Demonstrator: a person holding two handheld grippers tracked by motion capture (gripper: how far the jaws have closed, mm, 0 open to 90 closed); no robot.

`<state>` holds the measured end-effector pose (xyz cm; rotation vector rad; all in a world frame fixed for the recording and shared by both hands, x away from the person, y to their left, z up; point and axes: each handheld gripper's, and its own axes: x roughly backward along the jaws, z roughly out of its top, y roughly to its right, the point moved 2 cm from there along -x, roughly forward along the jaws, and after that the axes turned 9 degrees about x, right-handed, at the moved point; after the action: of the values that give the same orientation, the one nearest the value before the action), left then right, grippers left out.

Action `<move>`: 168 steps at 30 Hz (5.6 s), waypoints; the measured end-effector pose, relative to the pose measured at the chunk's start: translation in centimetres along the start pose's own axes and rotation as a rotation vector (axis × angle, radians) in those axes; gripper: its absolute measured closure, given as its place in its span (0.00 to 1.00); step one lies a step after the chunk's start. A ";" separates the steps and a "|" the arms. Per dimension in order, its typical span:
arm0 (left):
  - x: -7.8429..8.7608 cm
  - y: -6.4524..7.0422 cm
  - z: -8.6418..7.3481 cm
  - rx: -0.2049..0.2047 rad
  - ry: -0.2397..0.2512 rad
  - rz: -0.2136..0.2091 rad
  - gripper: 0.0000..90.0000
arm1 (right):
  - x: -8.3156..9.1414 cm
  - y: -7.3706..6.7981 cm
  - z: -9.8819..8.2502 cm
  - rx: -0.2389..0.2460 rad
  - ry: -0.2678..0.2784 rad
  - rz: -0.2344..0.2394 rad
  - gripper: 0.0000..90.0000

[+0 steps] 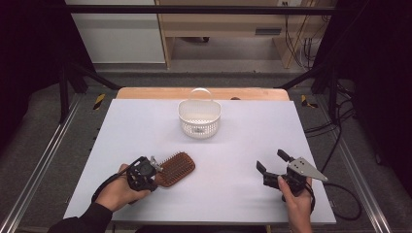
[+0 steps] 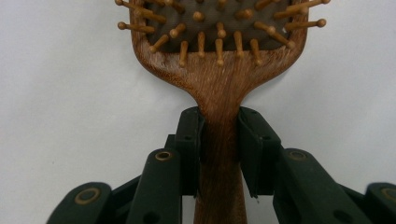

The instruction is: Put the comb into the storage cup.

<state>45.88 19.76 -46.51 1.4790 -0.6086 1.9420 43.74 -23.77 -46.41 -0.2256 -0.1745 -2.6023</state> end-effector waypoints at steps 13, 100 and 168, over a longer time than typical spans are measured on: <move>0.0 0.4 -0.5 -0.016 0.055 0.029 0.80 | -0.1 -0.2 0.0 0.002 -0.007 0.013 0.09; 0.9 7.2 3.2 -0.061 0.857 0.071 0.81 | -9.5 -10.3 9.4 -0.360 0.057 0.423 0.30; 1.3 4.6 2.3 0.117 0.953 -0.008 0.63 | -11.3 -12.2 12.8 -0.378 0.061 0.380 0.58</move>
<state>43.96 15.21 -44.64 0.4595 -0.0507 2.3819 48.81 -5.72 -37.11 -0.2807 0.3534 -2.2384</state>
